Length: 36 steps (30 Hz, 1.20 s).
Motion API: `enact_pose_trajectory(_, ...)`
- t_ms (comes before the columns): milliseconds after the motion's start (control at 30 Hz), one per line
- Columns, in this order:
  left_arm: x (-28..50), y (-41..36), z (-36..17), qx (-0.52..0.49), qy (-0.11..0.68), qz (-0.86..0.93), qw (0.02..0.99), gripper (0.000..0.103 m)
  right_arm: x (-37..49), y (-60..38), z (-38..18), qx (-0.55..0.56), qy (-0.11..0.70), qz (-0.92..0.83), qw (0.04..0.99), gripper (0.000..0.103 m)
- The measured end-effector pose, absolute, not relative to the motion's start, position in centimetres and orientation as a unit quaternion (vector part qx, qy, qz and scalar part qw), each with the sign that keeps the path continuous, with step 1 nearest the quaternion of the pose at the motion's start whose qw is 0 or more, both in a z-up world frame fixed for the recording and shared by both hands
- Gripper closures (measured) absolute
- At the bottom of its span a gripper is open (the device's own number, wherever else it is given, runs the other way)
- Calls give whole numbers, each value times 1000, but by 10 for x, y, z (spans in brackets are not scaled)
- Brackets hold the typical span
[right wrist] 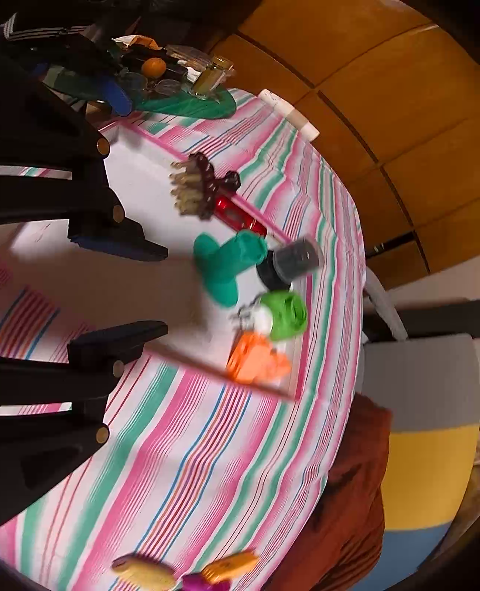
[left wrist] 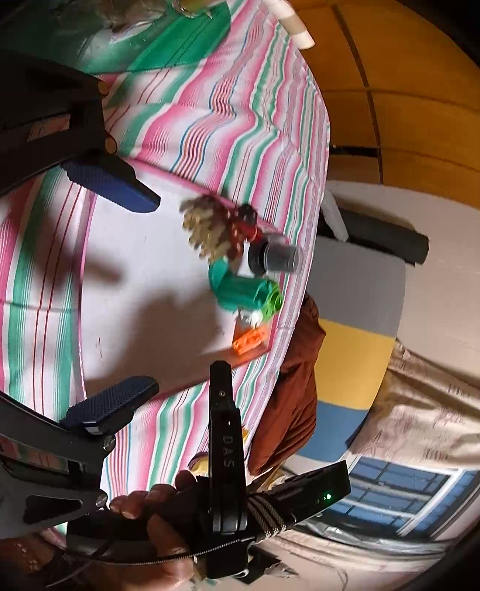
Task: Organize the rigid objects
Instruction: 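Move the right tool back to the pile while the left tool approaches the yellow oval block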
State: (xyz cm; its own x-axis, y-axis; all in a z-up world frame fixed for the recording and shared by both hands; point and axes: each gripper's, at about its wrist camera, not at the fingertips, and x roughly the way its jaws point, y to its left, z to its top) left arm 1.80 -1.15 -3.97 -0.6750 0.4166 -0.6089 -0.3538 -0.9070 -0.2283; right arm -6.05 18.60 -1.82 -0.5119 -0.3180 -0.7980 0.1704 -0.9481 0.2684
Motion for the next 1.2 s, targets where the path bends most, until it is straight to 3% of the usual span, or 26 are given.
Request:
enact_pose_trajectory(833, 47, 90, -19, -336, 35, 893, 296, 9, -13, 406, -35, 489, -86, -864, -82, 69)
enact_pose_trajectory(1200, 34, 165, -20, -344, 58, 877, 329, 3, 11, 499, -57, 523, -222, -793, -221, 66)
